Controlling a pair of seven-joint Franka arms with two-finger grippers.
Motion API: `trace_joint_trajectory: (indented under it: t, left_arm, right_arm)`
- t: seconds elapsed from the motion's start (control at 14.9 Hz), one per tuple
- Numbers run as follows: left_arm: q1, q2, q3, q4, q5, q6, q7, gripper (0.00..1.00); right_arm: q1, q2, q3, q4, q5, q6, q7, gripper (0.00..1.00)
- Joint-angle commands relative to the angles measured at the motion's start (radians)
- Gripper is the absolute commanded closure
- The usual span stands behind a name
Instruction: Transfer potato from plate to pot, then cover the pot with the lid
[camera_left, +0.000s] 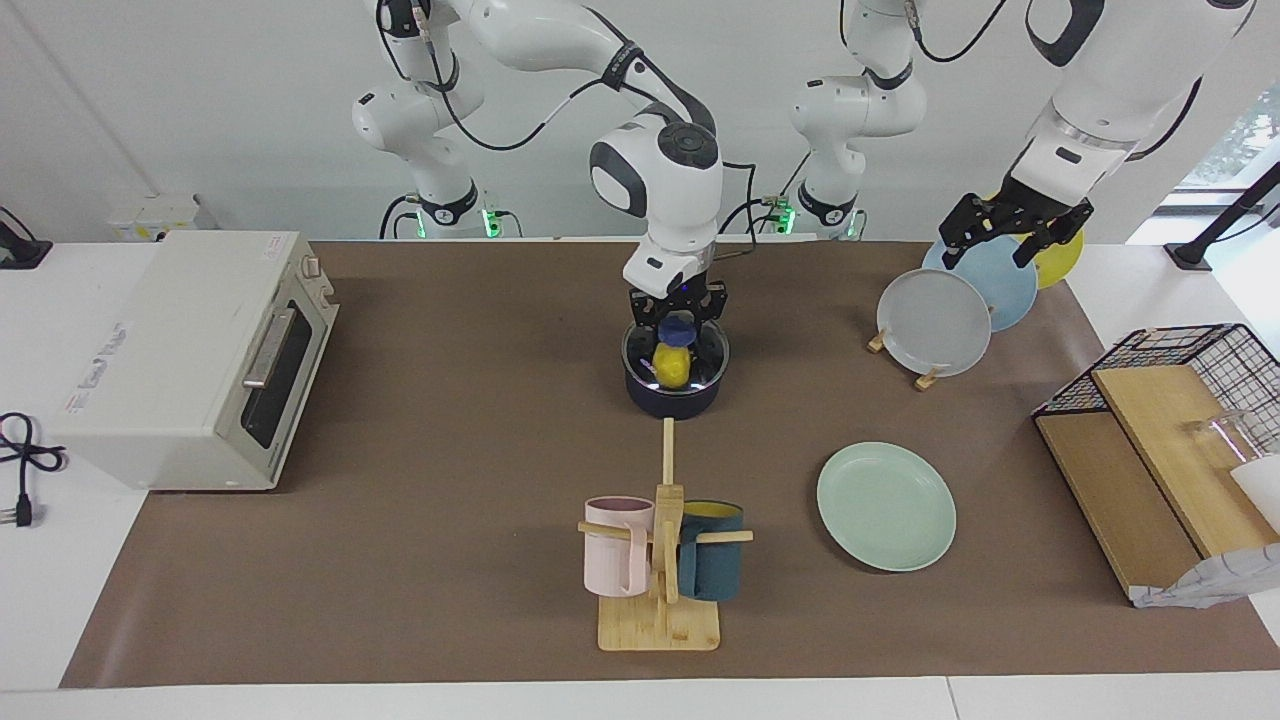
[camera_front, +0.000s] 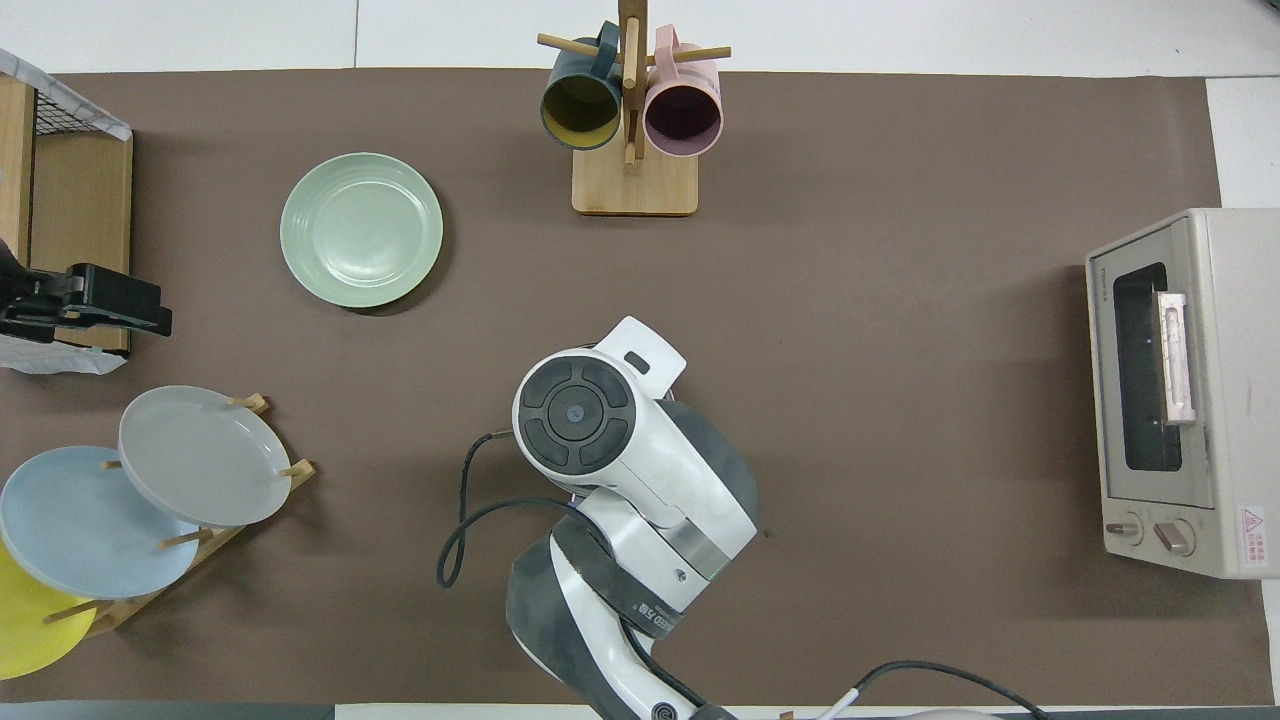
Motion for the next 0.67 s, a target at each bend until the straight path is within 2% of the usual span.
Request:
trace_joint_trajectory:
  t: [0.0, 0.07, 0.13, 0.2, 0.27, 0.47, 0.6]
  left_arm:
    - [0.011, -0.014, -0.006, -0.008, -0.006, -0.017, -0.003, 0.00]
    - [0.011, -0.015, -0.006, -0.009, -0.006, -0.017, -0.002, 0.00]
    - [0.011, -0.015, -0.006, -0.009, -0.006, -0.017, -0.002, 0.00]
    - [0.011, -0.015, -0.006, -0.009, -0.006, -0.019, -0.002, 0.00]
    - [0.011, -0.015, -0.007, -0.009, -0.006, -0.019, -0.002, 0.00]
    - [0.009, -0.015, -0.006, -0.009, -0.006, -0.019, -0.002, 0.00]
    - [0.008, -0.015, -0.006, -0.008, -0.006, -0.019, -0.002, 0.00]
  right_arm:
    - [-0.010, -0.016, 0.005, -0.028, -0.015, 0.029, -0.005, 0.76]
    - [-0.018, -0.016, 0.006, -0.029, -0.015, 0.033, -0.005, 0.66]
    - [-0.021, -0.016, 0.006, -0.038, -0.015, 0.035, -0.003, 0.41]
    - [-0.023, -0.017, 0.006, -0.038, -0.015, 0.035, -0.003, 0.25]
    - [-0.023, -0.017, 0.005, -0.037, -0.015, 0.033, -0.002, 0.00]
    - [-0.042, -0.034, 0.003, -0.022, -0.015, -0.002, -0.007, 0.00]
    - [-0.064, -0.068, 0.002, 0.012, -0.015, -0.071, -0.008, 0.00]
